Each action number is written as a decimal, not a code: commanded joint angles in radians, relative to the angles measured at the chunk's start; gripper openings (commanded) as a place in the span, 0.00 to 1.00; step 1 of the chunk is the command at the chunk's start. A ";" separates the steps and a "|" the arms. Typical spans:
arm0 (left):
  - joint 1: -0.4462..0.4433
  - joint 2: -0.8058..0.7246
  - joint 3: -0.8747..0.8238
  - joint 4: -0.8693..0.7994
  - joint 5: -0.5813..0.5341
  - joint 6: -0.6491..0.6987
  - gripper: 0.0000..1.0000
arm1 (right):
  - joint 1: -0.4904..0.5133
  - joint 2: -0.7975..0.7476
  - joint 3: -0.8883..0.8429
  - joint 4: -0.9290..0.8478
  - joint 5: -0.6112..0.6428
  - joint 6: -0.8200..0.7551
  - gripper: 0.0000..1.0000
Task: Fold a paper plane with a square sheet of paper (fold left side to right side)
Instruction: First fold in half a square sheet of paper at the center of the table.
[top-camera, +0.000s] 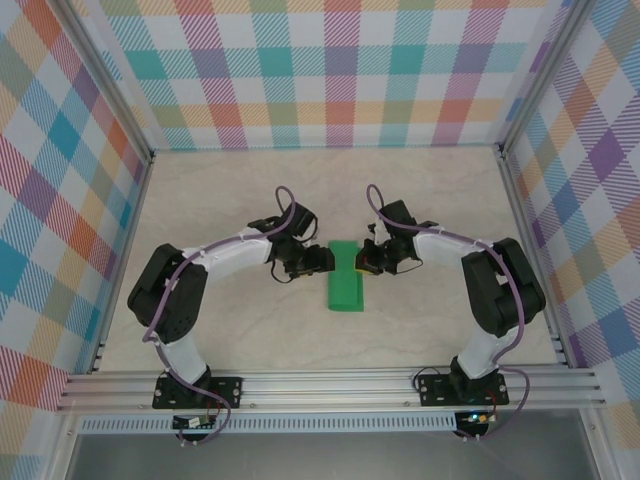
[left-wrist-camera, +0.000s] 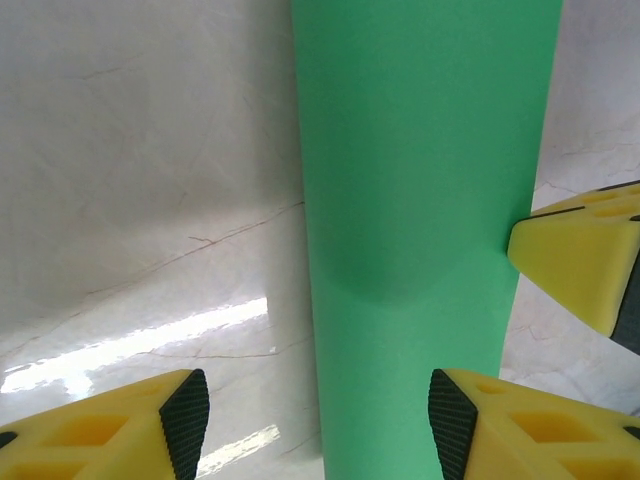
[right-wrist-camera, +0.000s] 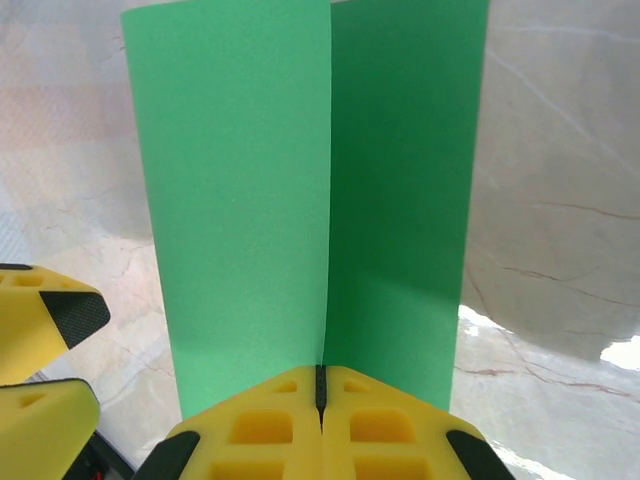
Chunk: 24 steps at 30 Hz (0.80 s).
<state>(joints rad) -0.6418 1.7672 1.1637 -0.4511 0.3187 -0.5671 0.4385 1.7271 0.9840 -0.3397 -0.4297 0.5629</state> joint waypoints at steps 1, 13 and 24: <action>-0.021 0.038 0.039 -0.045 -0.046 -0.068 0.63 | -0.003 -0.020 0.024 -0.041 0.020 -0.025 0.00; -0.054 0.134 0.126 -0.073 -0.073 -0.135 0.59 | -0.003 -0.011 0.024 -0.057 0.051 -0.035 0.00; -0.068 0.172 0.150 -0.080 -0.080 -0.156 0.53 | -0.004 0.001 0.027 -0.062 0.055 -0.041 0.06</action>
<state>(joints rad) -0.6983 1.9114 1.2831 -0.4992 0.2485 -0.7071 0.4385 1.7267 0.9886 -0.3836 -0.3775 0.5373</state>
